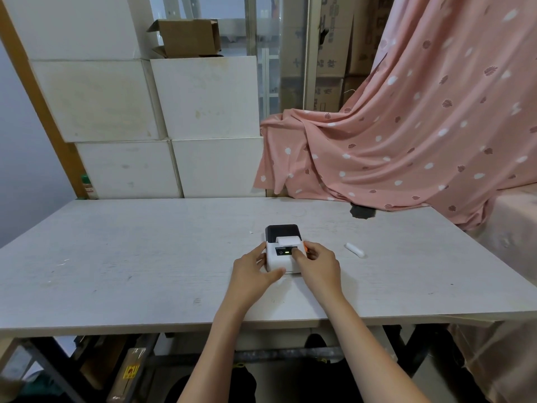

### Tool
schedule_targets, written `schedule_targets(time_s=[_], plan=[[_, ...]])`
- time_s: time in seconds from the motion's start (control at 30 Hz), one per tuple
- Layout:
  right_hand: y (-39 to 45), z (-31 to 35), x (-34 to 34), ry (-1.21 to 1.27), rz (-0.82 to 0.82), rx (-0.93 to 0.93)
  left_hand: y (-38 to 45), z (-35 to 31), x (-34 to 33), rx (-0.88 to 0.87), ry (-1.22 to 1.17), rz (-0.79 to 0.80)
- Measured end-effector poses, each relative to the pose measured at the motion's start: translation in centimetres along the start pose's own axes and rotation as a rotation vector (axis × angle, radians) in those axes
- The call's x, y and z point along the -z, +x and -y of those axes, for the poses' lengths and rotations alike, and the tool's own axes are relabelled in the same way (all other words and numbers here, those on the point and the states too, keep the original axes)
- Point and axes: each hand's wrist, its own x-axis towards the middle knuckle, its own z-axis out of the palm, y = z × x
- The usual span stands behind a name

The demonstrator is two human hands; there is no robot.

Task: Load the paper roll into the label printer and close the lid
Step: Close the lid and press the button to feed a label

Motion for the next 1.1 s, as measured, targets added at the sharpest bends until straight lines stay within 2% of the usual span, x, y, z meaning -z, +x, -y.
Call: schedule_targets(time_s=[0.23, 0.5, 1.1], plan=[[0.51, -0.05, -0.16, 0.021, 0.001, -0.044, 0.08, 0.14, -0.01, -0.012, 0.018, -0.005], [-0.10, -0.34, 0.15, 0.005, 0.002, 0.039, -0.07, -0.08, -0.02, -0.043, 0.030, -0.005], [-0.19, -0.36, 0.38, 0.047, 0.022, 0.045, 0.01, 0.15, 0.08, -0.061, 0.004, 0.014]])
